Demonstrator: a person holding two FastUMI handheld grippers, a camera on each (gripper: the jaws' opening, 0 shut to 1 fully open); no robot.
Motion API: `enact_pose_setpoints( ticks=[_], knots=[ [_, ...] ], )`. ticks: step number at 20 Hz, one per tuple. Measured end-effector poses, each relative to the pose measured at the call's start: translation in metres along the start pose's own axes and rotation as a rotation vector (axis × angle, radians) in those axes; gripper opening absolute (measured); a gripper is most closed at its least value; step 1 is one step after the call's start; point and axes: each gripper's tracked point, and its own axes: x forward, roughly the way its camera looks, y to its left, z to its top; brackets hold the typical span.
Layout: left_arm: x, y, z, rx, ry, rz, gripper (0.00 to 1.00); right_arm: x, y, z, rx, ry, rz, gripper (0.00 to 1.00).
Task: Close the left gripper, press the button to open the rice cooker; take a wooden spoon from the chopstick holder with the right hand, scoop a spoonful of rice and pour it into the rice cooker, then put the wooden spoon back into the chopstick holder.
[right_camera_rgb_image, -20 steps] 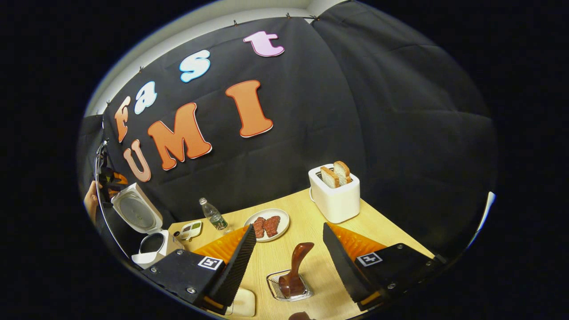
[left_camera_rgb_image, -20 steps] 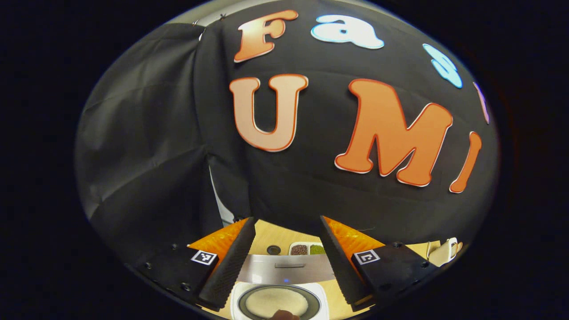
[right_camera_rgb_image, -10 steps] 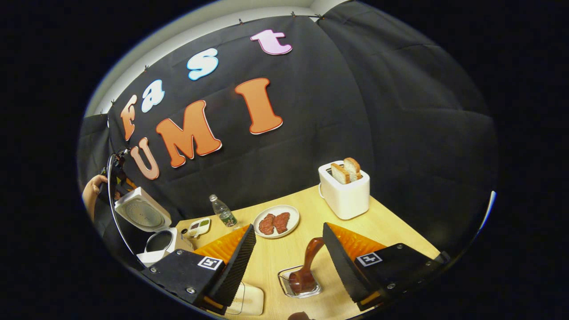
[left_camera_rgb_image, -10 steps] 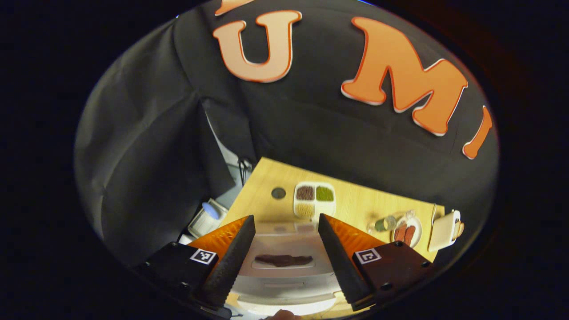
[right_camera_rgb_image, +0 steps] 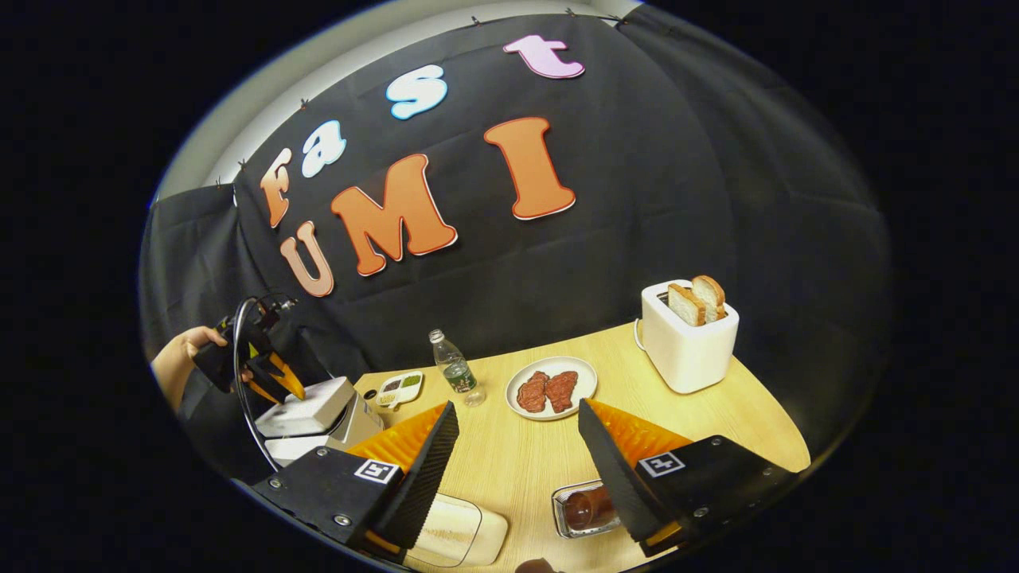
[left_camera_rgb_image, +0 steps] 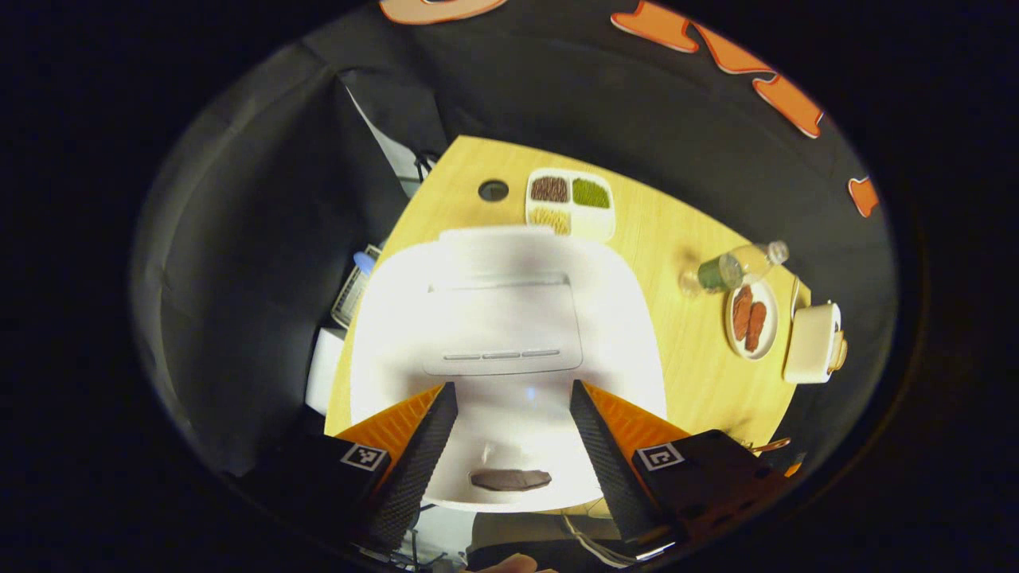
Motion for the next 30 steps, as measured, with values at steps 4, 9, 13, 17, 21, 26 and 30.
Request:
enact_pose_setpoints(
  ticks=[4,9,13,17,21,26,30],
  knots=[
    [0.013,-0.004,0.003,-0.051,-0.065,0.015,0.98,0.004,0.009,0.002,-0.041,0.014,0.033,0.94],
    [0.008,-0.008,0.001,-0.039,-0.215,0.027,1.0,0.013,0.032,0.001,-0.069,0.02,0.098,0.94],
    [0.004,-0.01,0.012,0.046,-0.582,0.017,1.0,0.025,0.057,0.007,-0.128,0.009,0.155,0.94],
    [-0.036,-0.016,-0.005,0.019,-0.793,-0.045,0.99,0.034,0.082,0.045,-0.208,-0.089,0.17,0.95],
    [-0.117,-0.026,-0.021,0.059,-1.045,-0.036,0.99,0.029,0.11,0.084,-0.292,-0.222,0.178,0.94],
    [-0.2,-0.066,-0.055,0.161,-1.325,-0.116,0.98,0.018,0.129,0.113,-0.29,-0.321,0.162,0.95],
    [-0.247,-0.079,-0.073,0.163,-1.439,-0.203,0.96,0.008,0.136,0.126,-0.263,-0.369,0.164,0.94]
  ],
)
